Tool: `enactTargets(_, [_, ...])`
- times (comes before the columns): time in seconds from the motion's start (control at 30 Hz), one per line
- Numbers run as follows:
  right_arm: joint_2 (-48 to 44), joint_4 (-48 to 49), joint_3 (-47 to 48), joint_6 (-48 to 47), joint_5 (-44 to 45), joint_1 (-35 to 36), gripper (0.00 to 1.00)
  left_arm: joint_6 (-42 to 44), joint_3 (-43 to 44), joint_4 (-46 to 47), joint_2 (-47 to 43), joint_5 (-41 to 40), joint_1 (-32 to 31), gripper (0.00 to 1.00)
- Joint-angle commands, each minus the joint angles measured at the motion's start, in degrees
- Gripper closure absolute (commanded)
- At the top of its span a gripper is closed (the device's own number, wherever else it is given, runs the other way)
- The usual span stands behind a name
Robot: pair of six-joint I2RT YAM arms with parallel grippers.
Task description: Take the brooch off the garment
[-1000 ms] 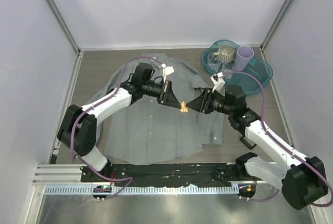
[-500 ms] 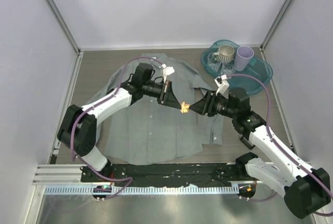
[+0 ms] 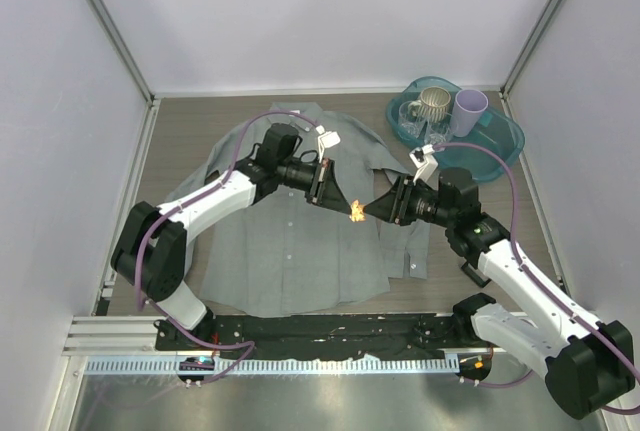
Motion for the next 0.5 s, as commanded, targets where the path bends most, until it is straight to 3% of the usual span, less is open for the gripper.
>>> enactTargets(0.0, [-0.11,4.47,1.96,0.00,-2.85,-0.15,0.67,0.90,0.64,0.86,-3.08,2.57,-0.98,1.00])
enactTargets(0.17, [-0.02,6.75,1.34,0.97,-3.82,-0.15,0.69,1.08,0.64,0.86,-2.99,2.83,-1.25,1.00])
enactTargets(0.37, [0.07,7.98,0.73,1.49,-5.31,-0.15,0.80,1.25,0.64,0.86,-2.90,2.83,-1.42,1.00])
enactTargets(0.47, [-0.28,7.98,0.11,1.50,-6.10,-0.15,0.82,1.25,0.73,0.77,-2.90,2.74,-1.42,1.00])
